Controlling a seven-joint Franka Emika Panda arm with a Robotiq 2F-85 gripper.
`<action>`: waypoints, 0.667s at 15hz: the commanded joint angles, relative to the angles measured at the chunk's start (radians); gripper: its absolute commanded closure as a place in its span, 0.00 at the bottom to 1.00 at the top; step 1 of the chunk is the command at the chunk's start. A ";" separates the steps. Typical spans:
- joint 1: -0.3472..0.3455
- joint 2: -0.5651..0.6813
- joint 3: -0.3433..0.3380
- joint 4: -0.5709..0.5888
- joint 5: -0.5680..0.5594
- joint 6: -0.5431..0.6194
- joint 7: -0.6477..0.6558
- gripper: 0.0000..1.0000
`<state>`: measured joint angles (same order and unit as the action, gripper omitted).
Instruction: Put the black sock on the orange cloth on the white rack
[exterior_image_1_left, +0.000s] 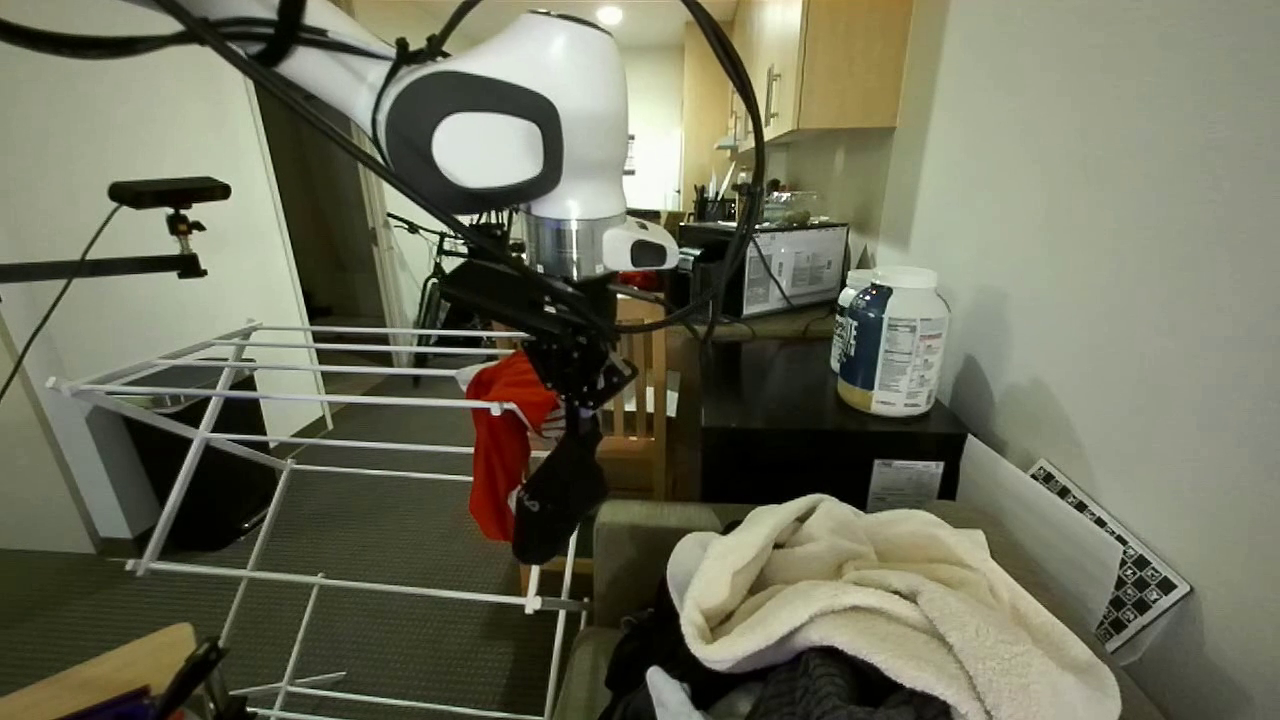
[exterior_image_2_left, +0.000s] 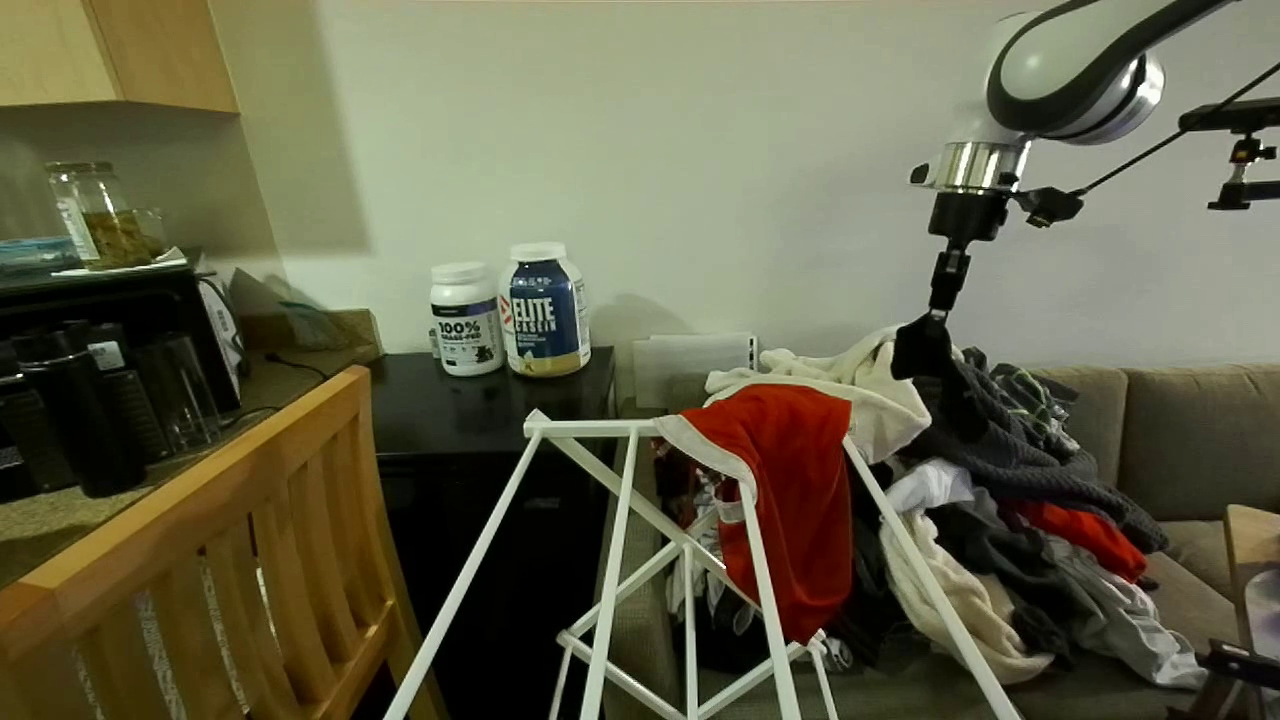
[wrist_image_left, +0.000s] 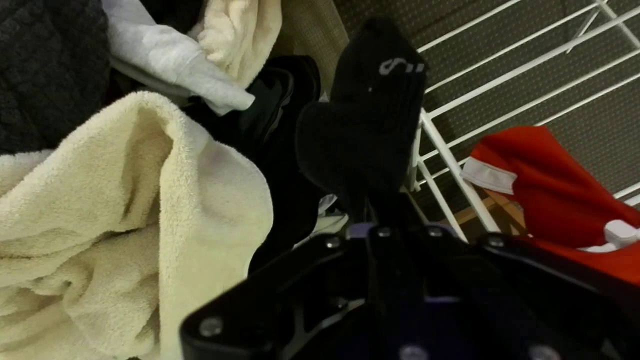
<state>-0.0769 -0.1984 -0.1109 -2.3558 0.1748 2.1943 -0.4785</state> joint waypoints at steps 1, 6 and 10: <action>0.034 -0.065 -0.030 -0.030 0.033 -0.096 -0.112 0.99; 0.074 -0.102 -0.030 -0.024 0.038 -0.141 -0.137 0.99; 0.116 -0.125 -0.021 -0.027 0.058 -0.132 -0.130 0.99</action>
<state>0.0161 -0.2862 -0.1304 -2.3619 0.1925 2.0678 -0.5539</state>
